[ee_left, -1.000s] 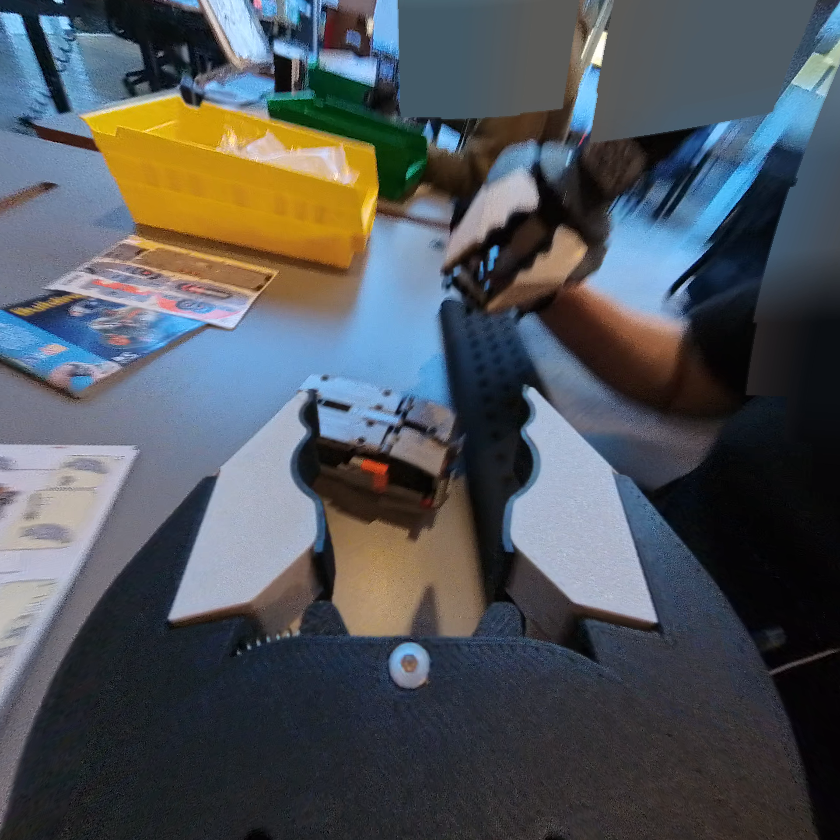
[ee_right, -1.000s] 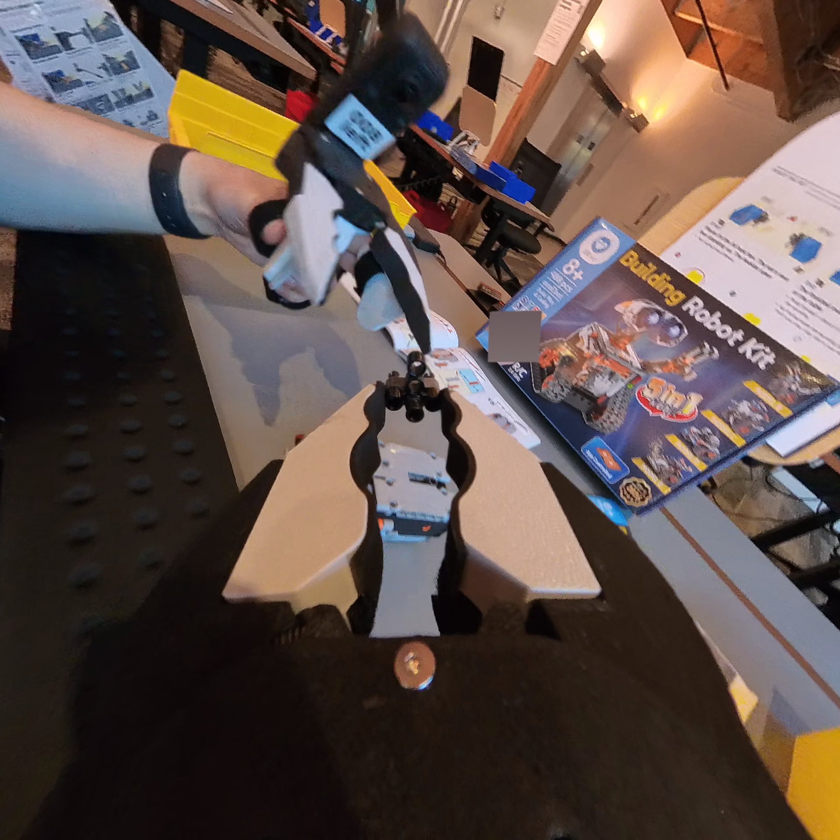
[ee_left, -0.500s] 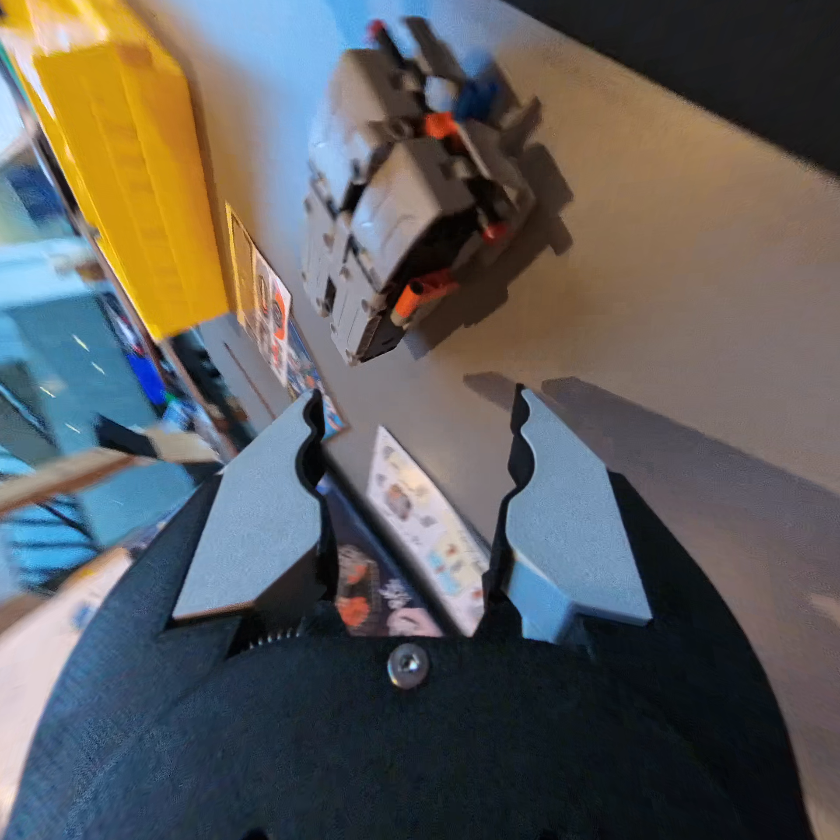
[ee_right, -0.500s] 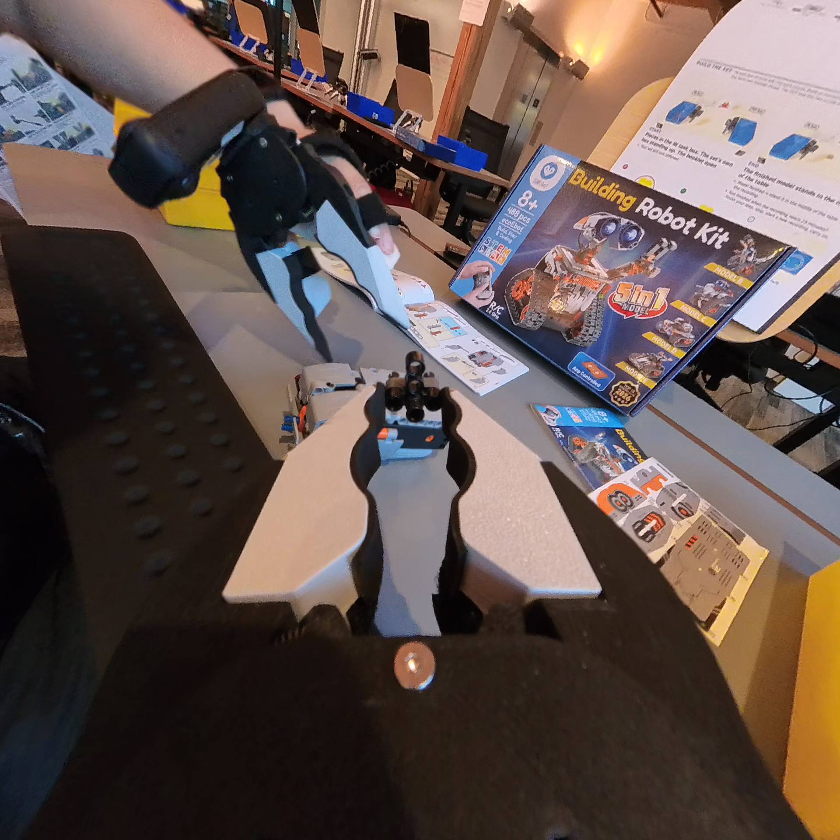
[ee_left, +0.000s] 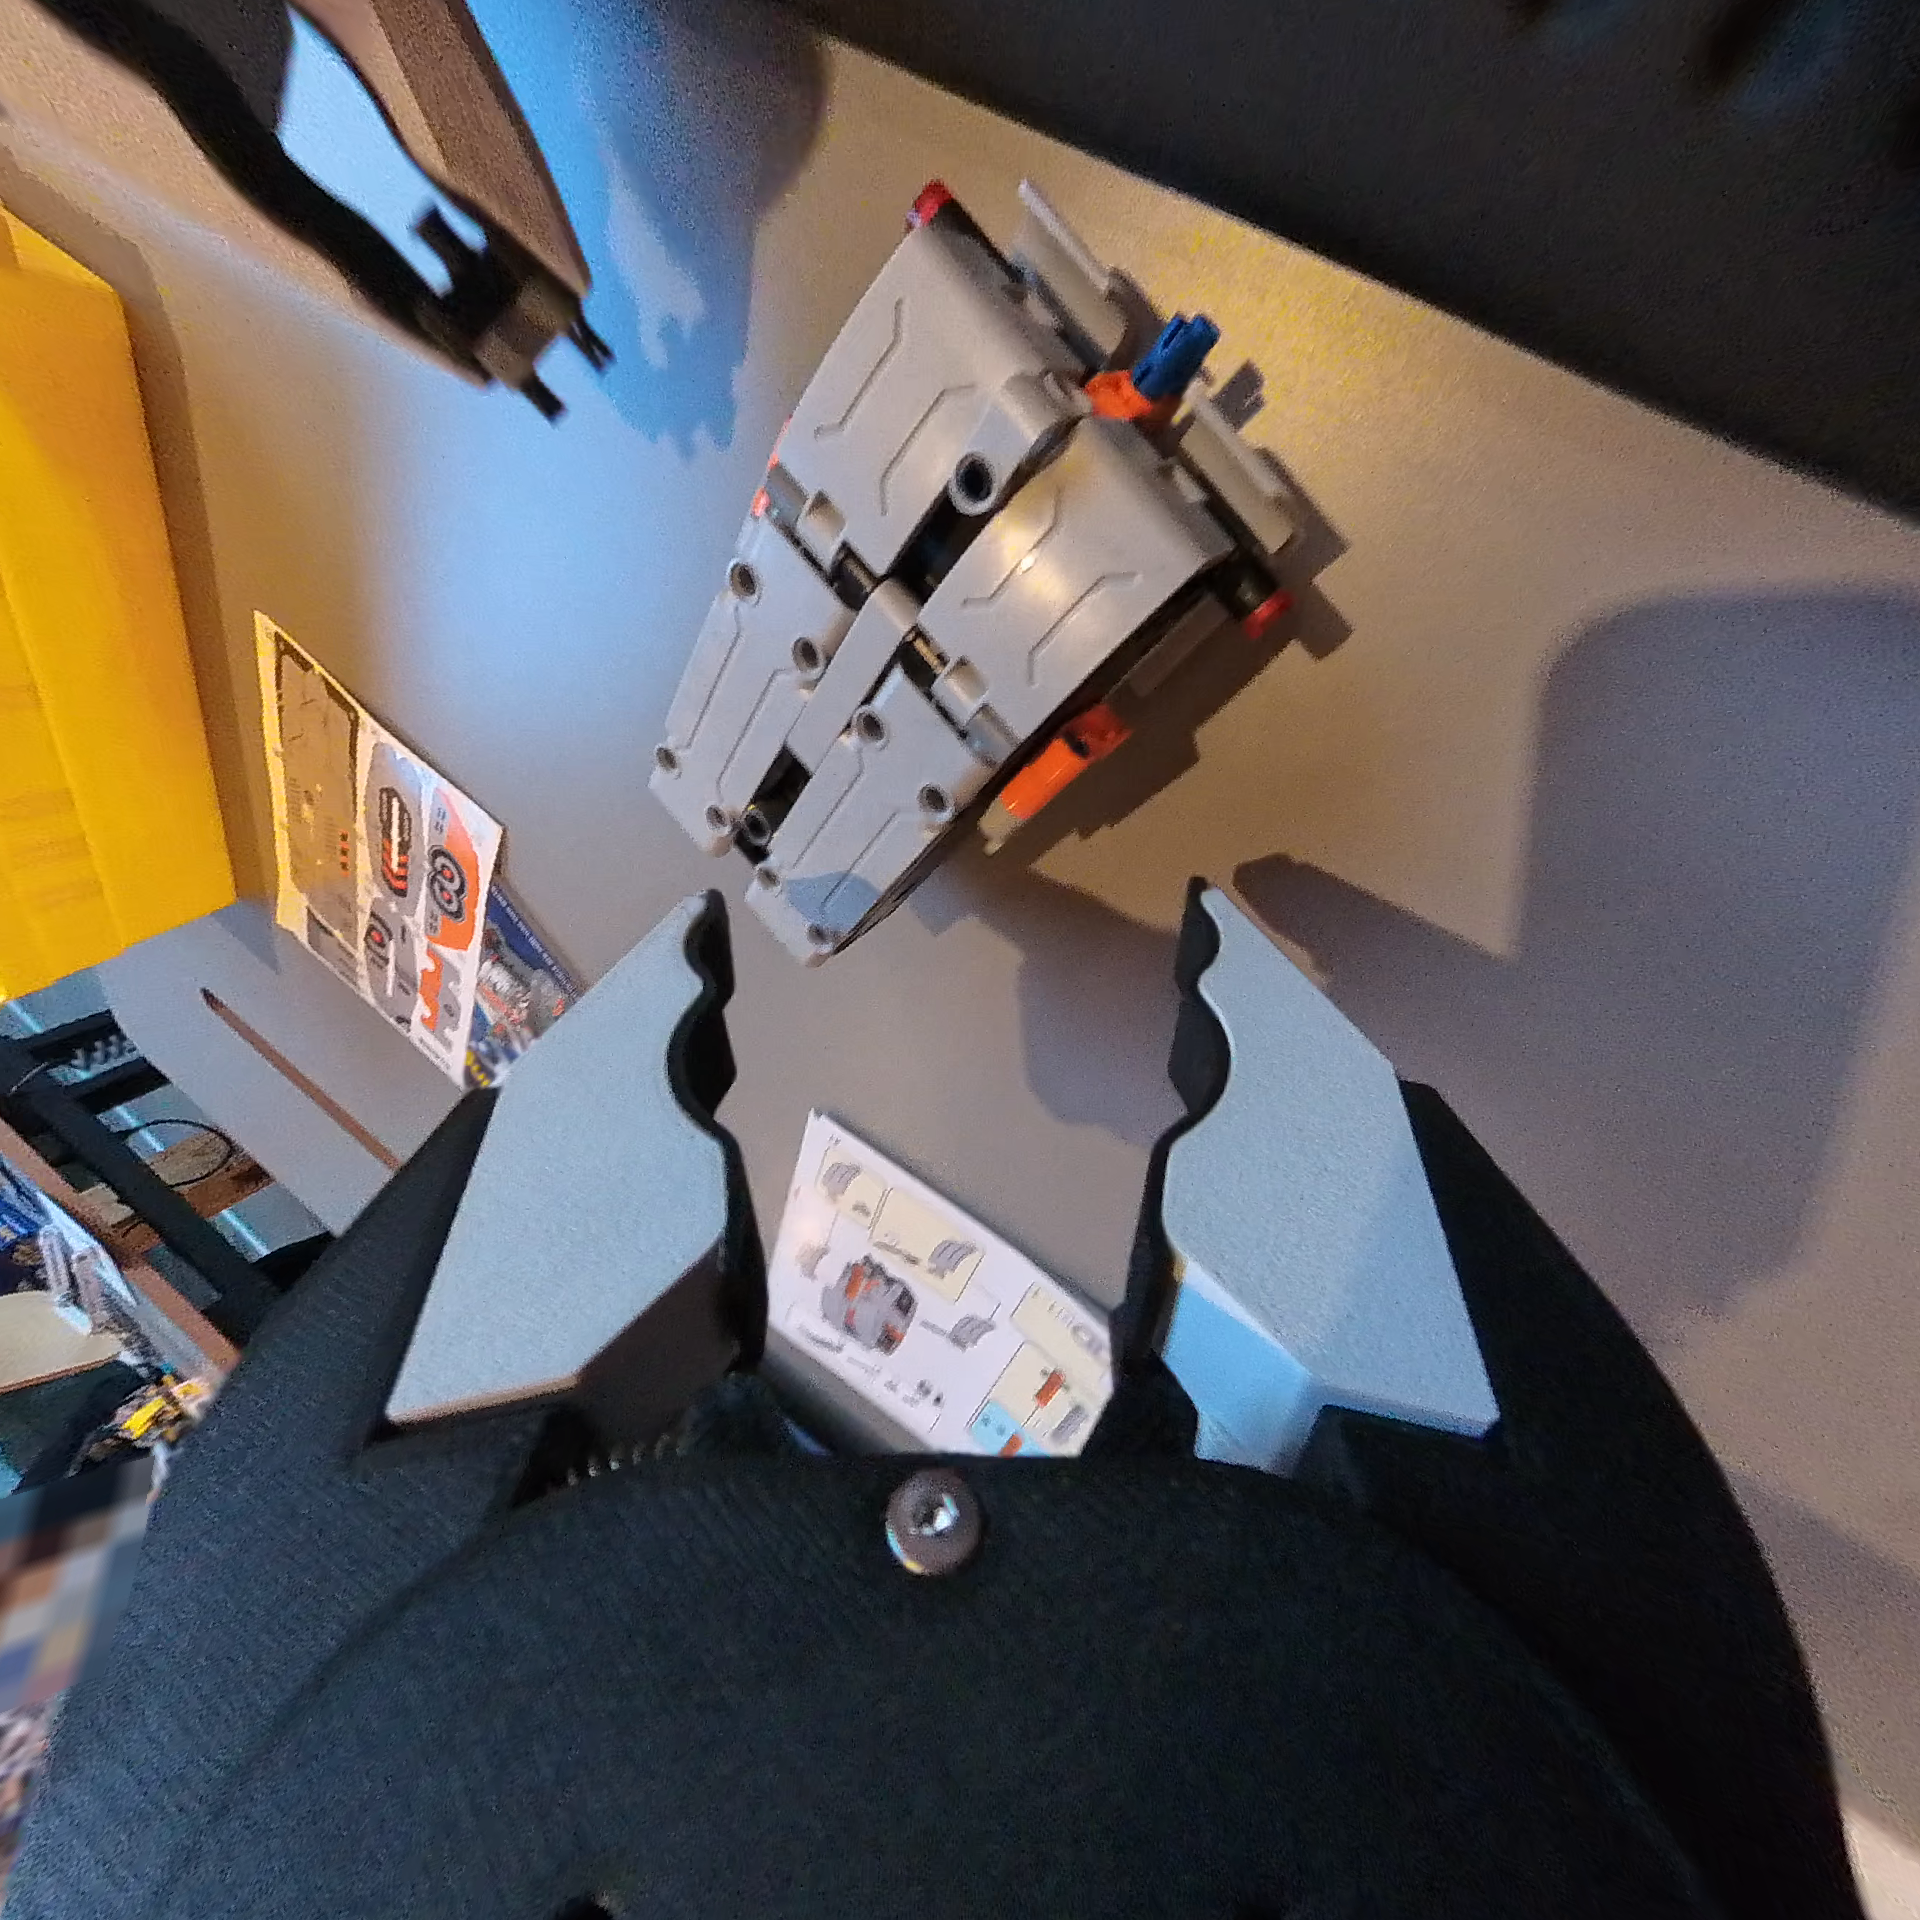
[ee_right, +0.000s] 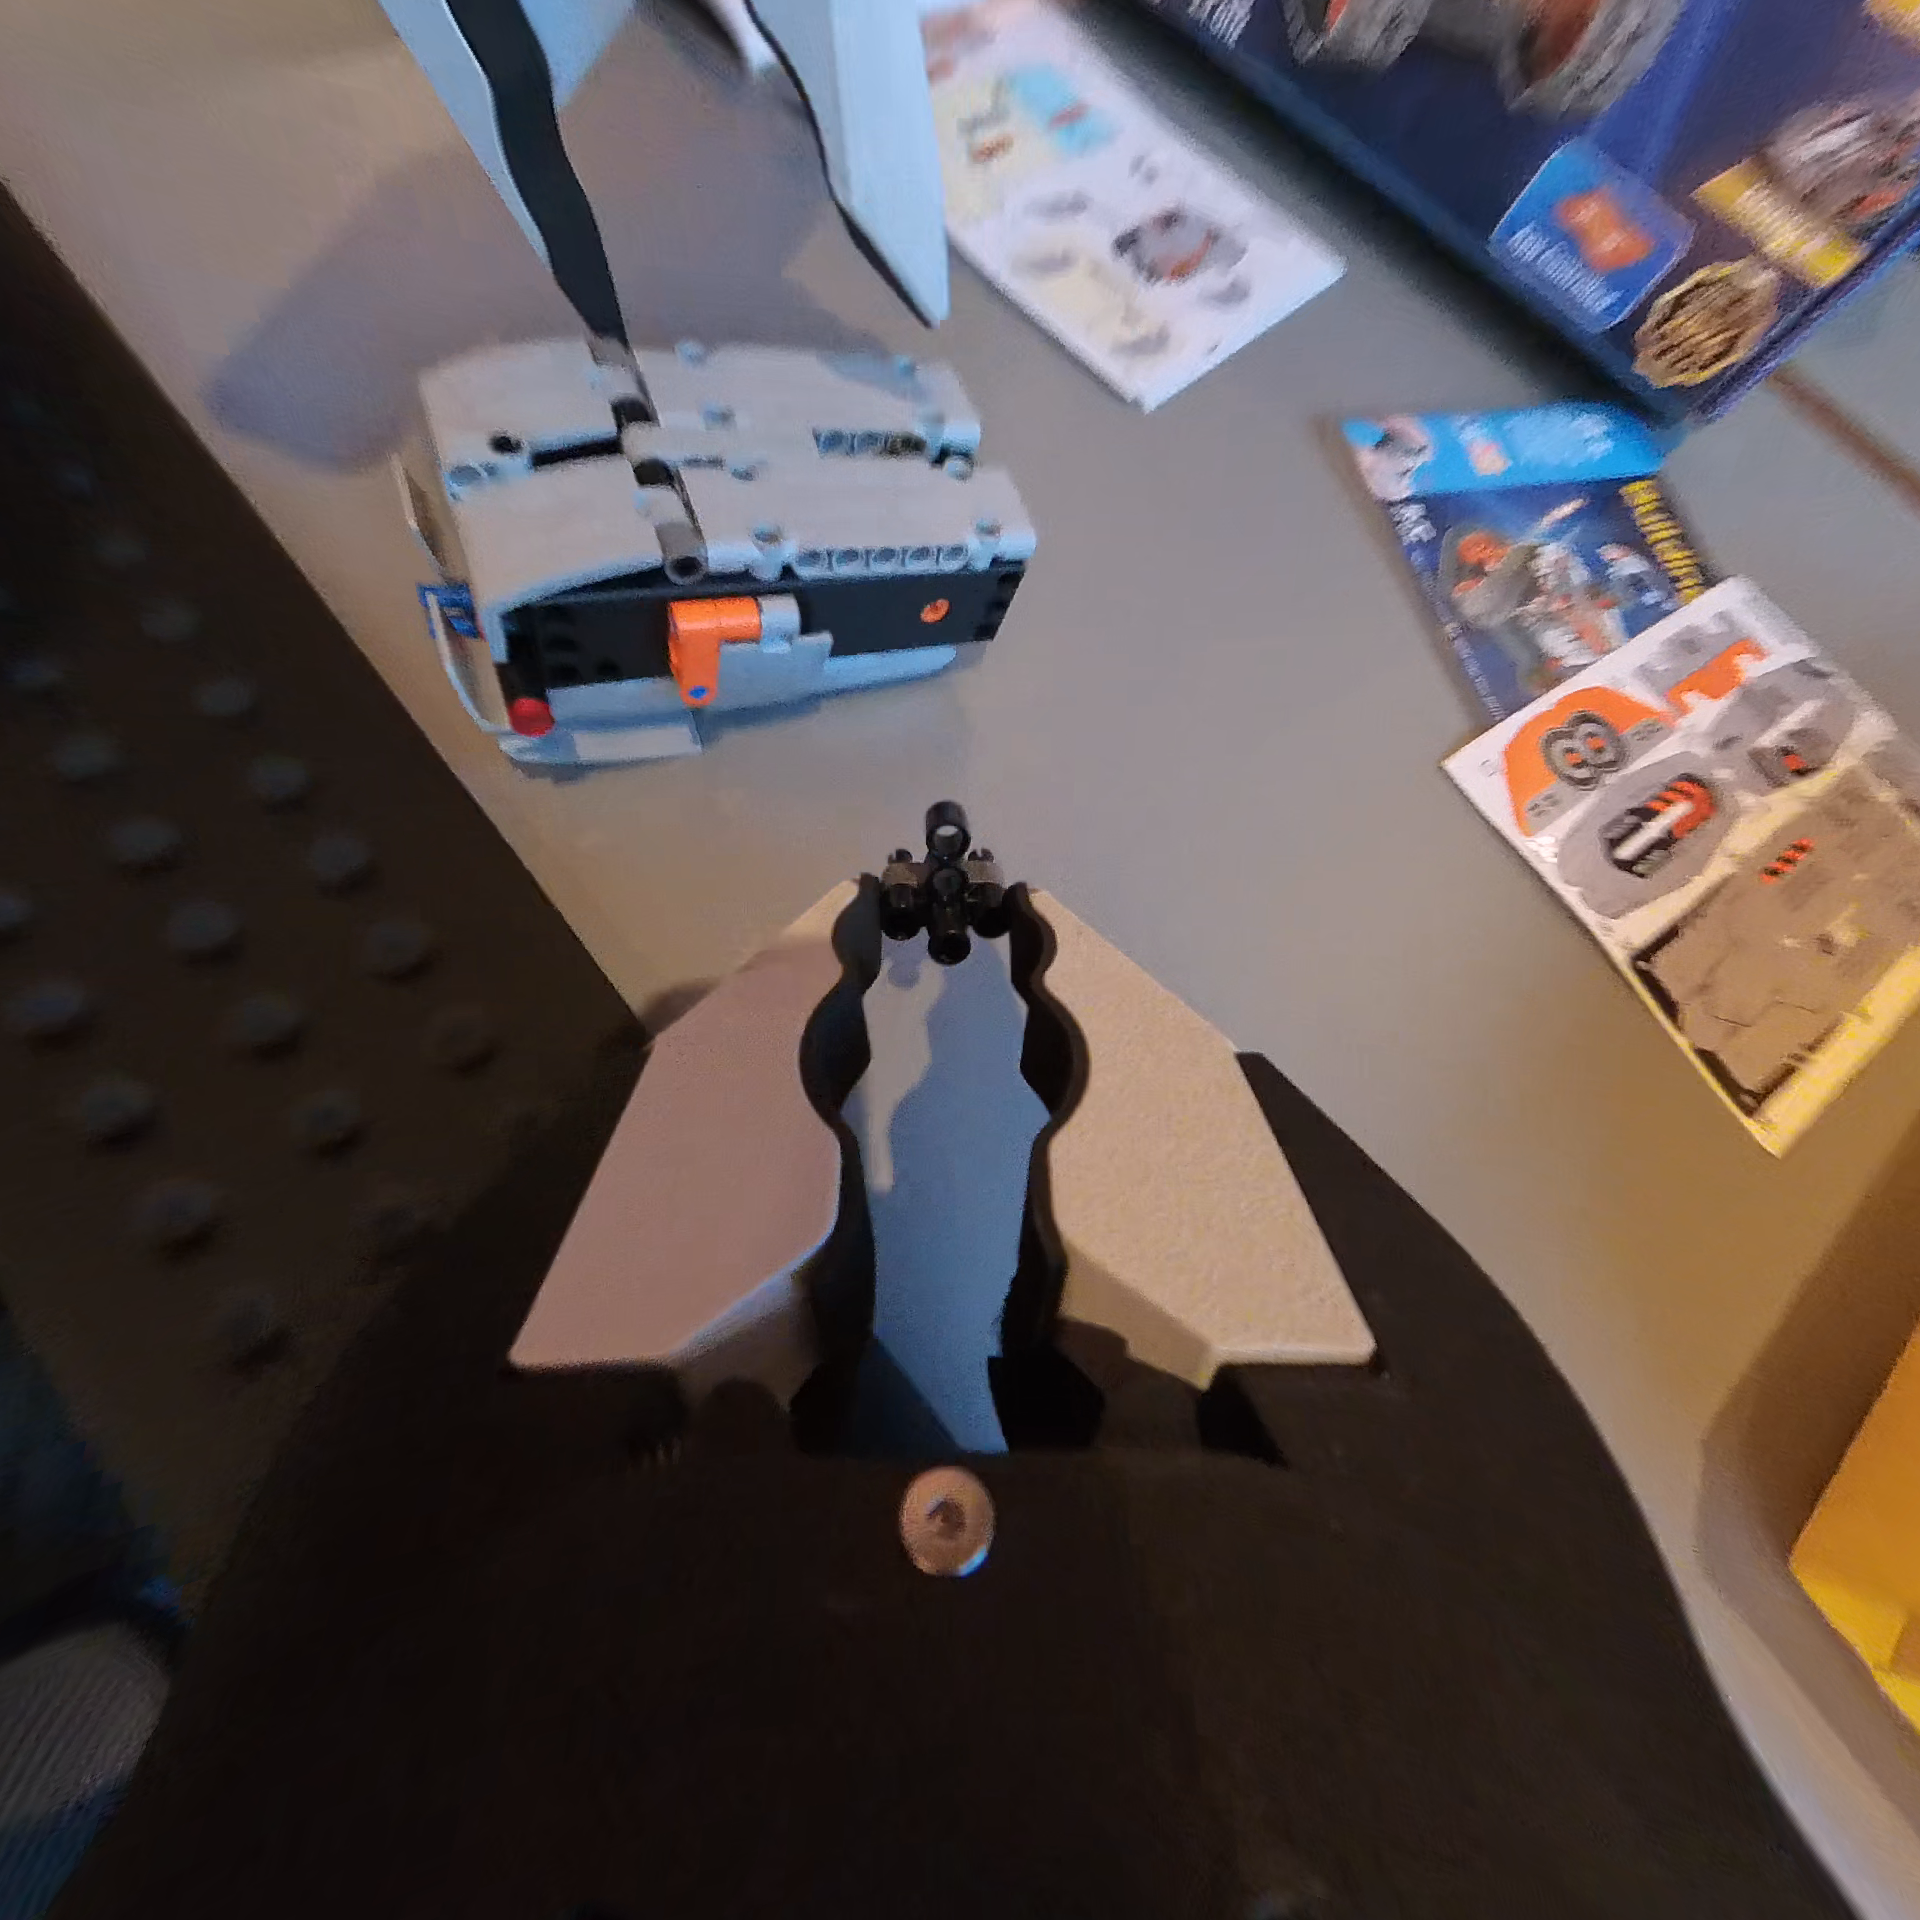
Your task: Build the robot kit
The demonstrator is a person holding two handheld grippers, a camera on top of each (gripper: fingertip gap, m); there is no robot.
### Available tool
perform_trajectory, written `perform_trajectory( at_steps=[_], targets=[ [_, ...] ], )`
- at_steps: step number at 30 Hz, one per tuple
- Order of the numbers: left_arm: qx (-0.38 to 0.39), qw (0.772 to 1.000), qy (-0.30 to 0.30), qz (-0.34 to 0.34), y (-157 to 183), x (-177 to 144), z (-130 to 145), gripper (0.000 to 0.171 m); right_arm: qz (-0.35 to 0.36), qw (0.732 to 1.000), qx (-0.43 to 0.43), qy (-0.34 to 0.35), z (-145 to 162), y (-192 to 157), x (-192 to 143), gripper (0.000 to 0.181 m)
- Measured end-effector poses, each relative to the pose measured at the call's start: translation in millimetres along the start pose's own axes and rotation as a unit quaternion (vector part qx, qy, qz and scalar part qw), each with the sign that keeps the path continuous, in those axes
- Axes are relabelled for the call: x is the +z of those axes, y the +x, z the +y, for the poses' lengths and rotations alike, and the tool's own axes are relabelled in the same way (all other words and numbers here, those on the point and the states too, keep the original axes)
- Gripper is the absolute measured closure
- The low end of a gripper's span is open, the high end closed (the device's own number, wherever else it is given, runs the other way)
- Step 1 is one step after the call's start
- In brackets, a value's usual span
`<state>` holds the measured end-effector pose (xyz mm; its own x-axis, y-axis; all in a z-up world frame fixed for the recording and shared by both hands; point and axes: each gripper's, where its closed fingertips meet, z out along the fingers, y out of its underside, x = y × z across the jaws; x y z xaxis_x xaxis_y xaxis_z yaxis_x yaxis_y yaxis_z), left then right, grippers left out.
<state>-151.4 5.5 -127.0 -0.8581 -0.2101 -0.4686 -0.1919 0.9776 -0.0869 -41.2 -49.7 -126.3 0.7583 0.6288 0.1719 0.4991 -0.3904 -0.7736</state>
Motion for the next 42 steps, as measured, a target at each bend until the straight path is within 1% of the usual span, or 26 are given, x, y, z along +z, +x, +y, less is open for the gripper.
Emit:
perform_trajectory(
  at_steps=[3,6,8,10,11,12,14,15,16,17,18,19,21,23,25,27,28,34,38,42],
  targets=[
    [-0.025,0.999,0.020,-0.014,12,4,-6,0.081,-0.054,0.998,-0.015,-0.031,7,2,19,0.159],
    [-0.065,0.996,0.042,-0.031,23,5,-15,0.079,-0.080,0.995,-0.033,-0.055,15,3,31,0.158],
    [-0.107,0.992,0.060,-0.044,28,5,-21,0.079,-0.081,0.994,-0.045,-0.051,16,3,34,0.155],
    [-0.156,0.983,0.074,-0.065,30,6,-23,0.076,-0.068,0.995,-0.060,-0.038,13,6,32,0.142],
    [-0.179,0.978,0.081,-0.078,29,6,-25,0.076,-0.056,0.995,-0.084,-0.025,8,6,28,0.140],
    [-0.200,0.972,0.088,-0.090,28,7,-26,0.076,-0.046,0.992,-0.120,-0.001,-1,2,24,0.135],
    [-0.247,0.956,0.106,-0.115,26,6,-29,0.073,-0.040,0.979,-0.195,0.052,-22,-13,18,0.121],
    [-0.264,0.949,0.115,-0.132,23,6,-30,0.073,-0.054,0.972,-0.219,0.065,-29,-24,18,0.115],
    [-0.277,0.942,0.121,-0.147,22,5,-31,0.073,-0.075,0.969,-0.224,0.069,-33,-35,20,0.108],
    [-0.287,0.936,0.122,-0.164,20,5,-31,0.073,-0.097,0.969,-0.216,0.076,-39,-44,22,0.099],
    [-0.291,0.932,0.122,-0.177,19,6,-31,0.073,-0.115,0.967,-0.211,0.085,-44,-51,22,0.096],
    [-0.290,0.931,0.120,-0.187,18,7,-31,0.074,-0.116,0.965,-0.217,0.096,-50,-54,20,0.095],
    [-0.279,0.928,0.116,-0.216,14,7,-32,0.078,-0.086,0.952,-0.266,0.122,-62,-57,18,0.097],
    [-0.265,0.928,0.117,-0.233,12,7,-36,0.084,-0.069,0.939,-0.319,0.107,-61,-64,23,0.097],
    [-0.257,0.929,0.125,-0.233,14,9,-40,0.093,-0.077,0.935,-0.340,0.067,-48,-71,32,0.100],
    [-0.258,0.927,0.131,-0.238,12,10,-41,0.094,-0.074,0.939,-0.331,0.053,-41,-72,40,0.107],
    [-0.260,0.926,0.132,-0.239,11,10,-40,0.094,-0.064,0.940,-0.329,0.062,-44,-70,41,0.109],
    [-0.279,0.923,0.130,-0.231,6,11,-38,0.095,-0.045,0.939,-0.339,0.032,-43,-63,41,0.113],
    [-0.326,0.905,0.163,-0.218,0,5,-41,0.098,-0.081,0.950,-0.298,0.031,-47,-58,36,0.116],
    [-0.375,0.881,0.207,-0.201,-11,-3,-43,0.102,-0.146,0.962,-0.231,0.031,-54,-49,32,0.118]
  ],
)
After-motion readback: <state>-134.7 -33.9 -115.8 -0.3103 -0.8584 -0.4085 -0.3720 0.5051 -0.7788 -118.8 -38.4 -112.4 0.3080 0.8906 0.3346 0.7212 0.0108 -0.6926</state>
